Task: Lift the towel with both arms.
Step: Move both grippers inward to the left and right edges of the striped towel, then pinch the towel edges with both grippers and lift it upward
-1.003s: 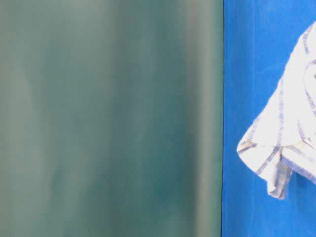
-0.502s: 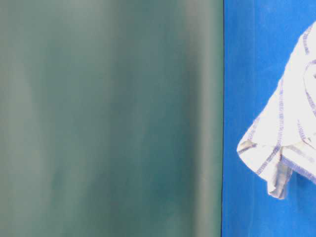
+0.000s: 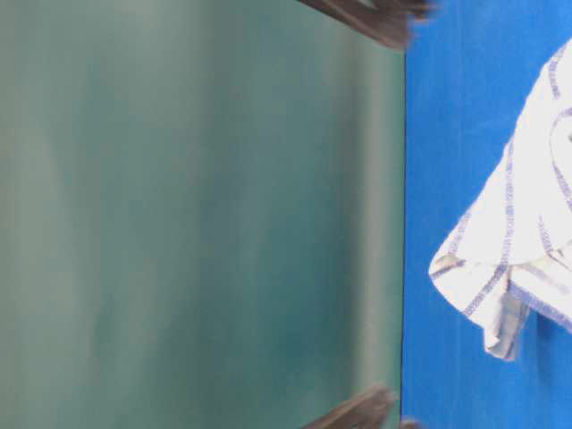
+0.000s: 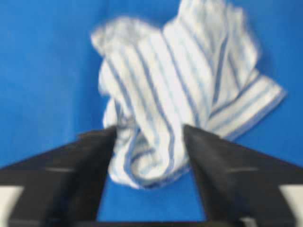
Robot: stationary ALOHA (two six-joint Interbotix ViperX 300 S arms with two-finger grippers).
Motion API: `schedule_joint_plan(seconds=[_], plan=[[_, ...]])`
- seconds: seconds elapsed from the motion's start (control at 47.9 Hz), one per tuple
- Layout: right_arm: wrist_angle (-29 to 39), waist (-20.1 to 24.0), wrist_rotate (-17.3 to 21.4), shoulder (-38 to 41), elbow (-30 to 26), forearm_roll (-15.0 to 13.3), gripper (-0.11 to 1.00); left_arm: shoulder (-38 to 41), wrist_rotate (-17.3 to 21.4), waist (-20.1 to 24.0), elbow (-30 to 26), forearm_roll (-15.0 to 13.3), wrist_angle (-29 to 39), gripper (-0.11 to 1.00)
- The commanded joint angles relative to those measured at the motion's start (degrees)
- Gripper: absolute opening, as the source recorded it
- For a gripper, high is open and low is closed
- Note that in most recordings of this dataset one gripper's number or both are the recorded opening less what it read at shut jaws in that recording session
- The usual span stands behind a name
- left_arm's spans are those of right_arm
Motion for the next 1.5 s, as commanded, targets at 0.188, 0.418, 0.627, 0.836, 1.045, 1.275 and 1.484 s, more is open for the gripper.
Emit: schedule_joint_plan(seconds=[0.188, 0.418, 0.627, 0.836, 1.045, 1.275, 1.484], plan=[[-1.76, 0.53, 0.09, 11.25, -4.39, 0.18, 0.61, 12.74, 0.00, -0.18, -3.52, -0.26, -6.50, 0.90], [-2.99, 0.44, 0.09, 17.93, -6.33, 0.53, 0.62, 22.68, -0.09, 0.09, -7.21, -0.35, -9.23, 0.90], [-3.08, 0.26, 0.09, 19.95, -6.86, 0.79, 0.62, 26.63, -0.09, 0.09, -9.84, -0.35, -8.17, 0.88], [-3.08, 0.18, 0.00, 19.95, -6.86, 0.79, 0.57, 26.72, 0.00, 0.35, -10.37, -0.35, -4.57, 0.66], [-2.72, 0.18, 0.00, 19.60, -7.21, 0.79, 0.07, 25.75, 0.09, 0.70, -10.28, -0.35, -0.70, 0.07], [-1.14, 0.09, 0.00, 16.08, -7.29, 0.70, 0.06, 19.60, 0.35, 1.85, -10.20, -0.35, 4.57, 0.01], [2.37, -0.09, 0.00, 9.76, -7.65, 0.79, 0.06, 10.81, 0.97, 3.08, -10.55, -0.35, 11.43, 0.01]])
